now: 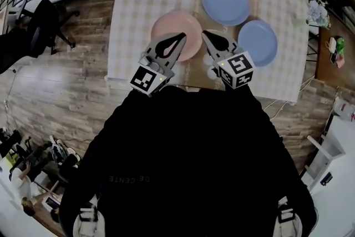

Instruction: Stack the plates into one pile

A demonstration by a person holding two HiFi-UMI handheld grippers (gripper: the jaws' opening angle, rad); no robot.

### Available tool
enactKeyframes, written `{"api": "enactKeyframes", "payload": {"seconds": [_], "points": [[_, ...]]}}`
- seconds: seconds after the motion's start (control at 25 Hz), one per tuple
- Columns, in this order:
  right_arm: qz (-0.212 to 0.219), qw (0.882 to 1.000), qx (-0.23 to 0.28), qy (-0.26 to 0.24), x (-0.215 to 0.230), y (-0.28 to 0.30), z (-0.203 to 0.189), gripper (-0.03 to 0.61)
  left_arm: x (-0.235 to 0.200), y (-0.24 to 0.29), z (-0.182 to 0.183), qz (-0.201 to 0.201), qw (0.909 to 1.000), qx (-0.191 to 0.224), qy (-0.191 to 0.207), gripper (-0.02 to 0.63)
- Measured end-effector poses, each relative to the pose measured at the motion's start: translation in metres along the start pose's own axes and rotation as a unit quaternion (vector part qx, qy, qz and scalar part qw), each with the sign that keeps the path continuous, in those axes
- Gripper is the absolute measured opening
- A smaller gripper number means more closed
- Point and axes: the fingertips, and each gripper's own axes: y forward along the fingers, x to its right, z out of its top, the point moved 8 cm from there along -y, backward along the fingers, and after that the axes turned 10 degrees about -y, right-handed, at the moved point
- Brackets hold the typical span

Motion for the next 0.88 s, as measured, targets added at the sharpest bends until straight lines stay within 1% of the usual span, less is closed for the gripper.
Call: {"api": "enactKeyframes", "payload": {"seconds": [0.12, 0.24, 0.36, 0.6, 0.72, 0.8, 0.88], "points": [[-0.019, 1.000, -0.011, 0.016, 0.004, 0.009, -0.015, 0.012, -0.004, -0.004, -0.004, -0.004, 1.0000, 0.000, -0.004, 0.020], [-0.040, 0.998, -0.027, 0.027, 0.010, 0.018, -0.035, 0.014, -0.008, -0.005, -0.014, -0.009, 0.9999, -0.013, -0.003, 0.020], [-0.057, 0.996, -0.044, 0.057, 0.017, 0.025, -0.055, 0.020, -0.013, -0.003, -0.021, -0.017, 0.9997, -0.016, 0.001, 0.020], [-0.072, 0.989, -0.095, 0.088, 0.023, 0.041, -0.101, 0.054, -0.020, 0.007, -0.039, -0.033, 0.9991, -0.021, 0.014, 0.020], [-0.071, 0.984, -0.122, 0.106, 0.019, 0.048, -0.122, 0.078, -0.019, 0.008, -0.045, -0.039, 0.9988, -0.028, 0.006, 0.020], [-0.074, 0.981, -0.139, 0.110, 0.015, 0.052, -0.134, 0.093, -0.018, 0.008, -0.049, -0.041, 0.9985, -0.037, -0.001, 0.020], [-0.081, 0.979, -0.152, 0.110, 0.014, 0.057, -0.142, 0.107, -0.019, 0.009, -0.052, -0.045, 0.9983, -0.037, -0.003, 0.020]]}}
